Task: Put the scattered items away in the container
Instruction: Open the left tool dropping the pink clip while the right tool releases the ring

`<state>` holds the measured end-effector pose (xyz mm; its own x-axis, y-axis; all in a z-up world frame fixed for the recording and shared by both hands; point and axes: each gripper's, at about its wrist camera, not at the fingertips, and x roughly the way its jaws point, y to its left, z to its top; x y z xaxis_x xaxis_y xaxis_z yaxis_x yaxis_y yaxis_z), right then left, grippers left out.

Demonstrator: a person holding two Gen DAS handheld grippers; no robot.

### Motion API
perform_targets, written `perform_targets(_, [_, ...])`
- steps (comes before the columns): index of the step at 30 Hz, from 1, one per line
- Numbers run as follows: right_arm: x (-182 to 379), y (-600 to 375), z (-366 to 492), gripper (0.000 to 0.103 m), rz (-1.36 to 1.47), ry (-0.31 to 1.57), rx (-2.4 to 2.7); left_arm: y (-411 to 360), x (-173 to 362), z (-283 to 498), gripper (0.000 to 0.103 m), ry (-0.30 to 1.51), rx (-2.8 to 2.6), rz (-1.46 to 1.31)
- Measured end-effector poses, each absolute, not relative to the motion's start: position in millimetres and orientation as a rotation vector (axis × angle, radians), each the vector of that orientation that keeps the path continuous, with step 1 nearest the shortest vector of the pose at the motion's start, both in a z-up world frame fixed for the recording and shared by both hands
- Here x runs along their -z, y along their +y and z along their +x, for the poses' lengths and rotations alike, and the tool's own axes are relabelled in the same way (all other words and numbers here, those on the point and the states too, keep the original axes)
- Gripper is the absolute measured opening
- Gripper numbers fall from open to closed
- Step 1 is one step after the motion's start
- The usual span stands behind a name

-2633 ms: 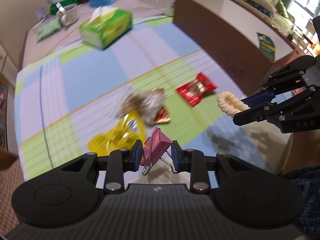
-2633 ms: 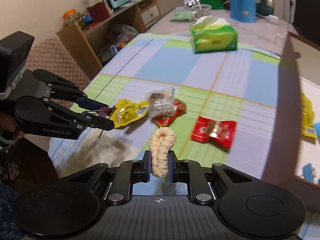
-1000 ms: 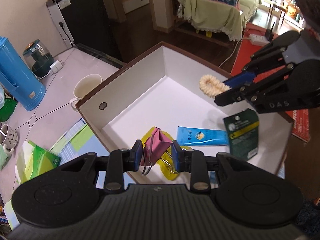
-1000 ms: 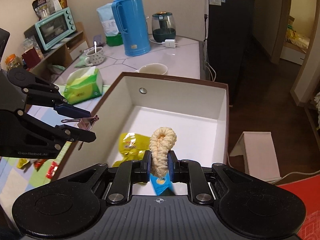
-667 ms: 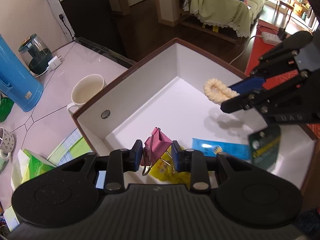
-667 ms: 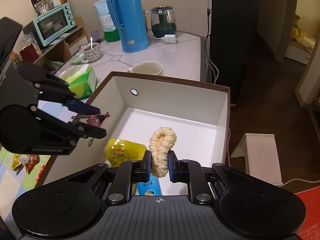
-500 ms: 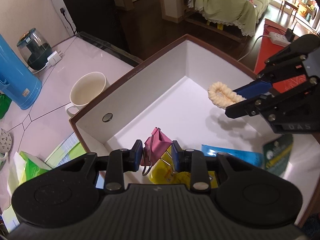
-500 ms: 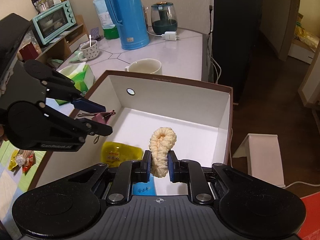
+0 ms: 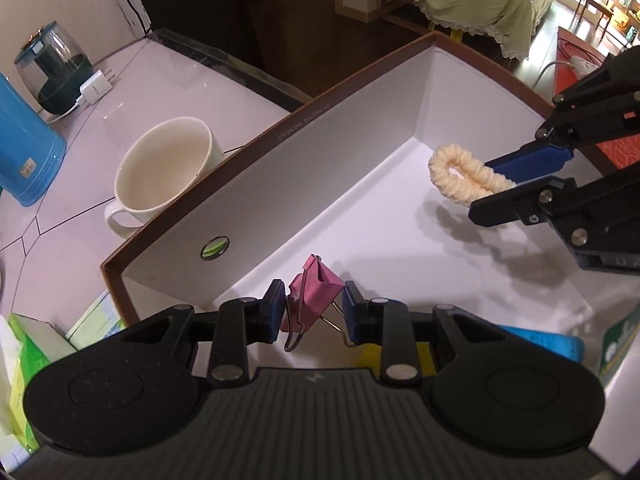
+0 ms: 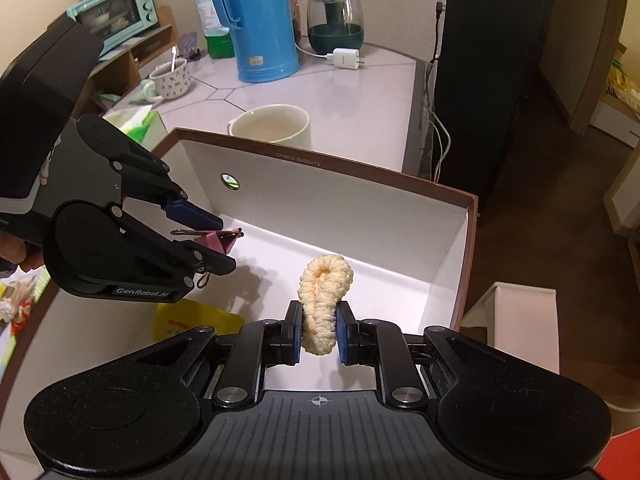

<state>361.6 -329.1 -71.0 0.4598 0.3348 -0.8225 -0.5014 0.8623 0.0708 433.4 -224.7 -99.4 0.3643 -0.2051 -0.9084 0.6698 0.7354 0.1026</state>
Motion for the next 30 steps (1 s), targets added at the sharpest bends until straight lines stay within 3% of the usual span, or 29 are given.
perform_targets(5, [77.9,-325.8,368.8,0.016,-0.218,0.969,-0.525,-228.0,106.3,439.3,0.026,1.075,0.591,0.497])
perform_targets(7, [79.4,-323.7,369.5,0.016,-0.233,0.968,-0.526,-228.9,108.2,440.3,0.032,1.078,0.588,0.492])
perform_targets(9, [80.3,-322.3,369.2,0.016,-0.245,0.965,-0.528,-228.5,107.8,440.6,0.044,1.071,0.582,0.488])
perform_targets(11, [82.8,-320.1,370.7,0.016,-0.251,0.964,-0.530,-228.0,105.1,440.4,0.048,1.063,0.575,0.486])
perform_targets(27, [106.3,-302.7,388.4,0.017,-0.337,0.985,-0.504,-226.0,90.4,430.5,0.049,1.033,0.585,0.476])
perform_targets(28, [106.7,-301.7,388.9,0.021,-0.339,0.987,-0.511,-226.1,90.1,430.5,0.049,1.033,0.584,0.475])
perform_targets(30, [106.7,-299.3,388.0,0.056,-0.341,0.985,-0.541,-226.3,89.5,430.7,0.049,1.032,0.584,0.473])
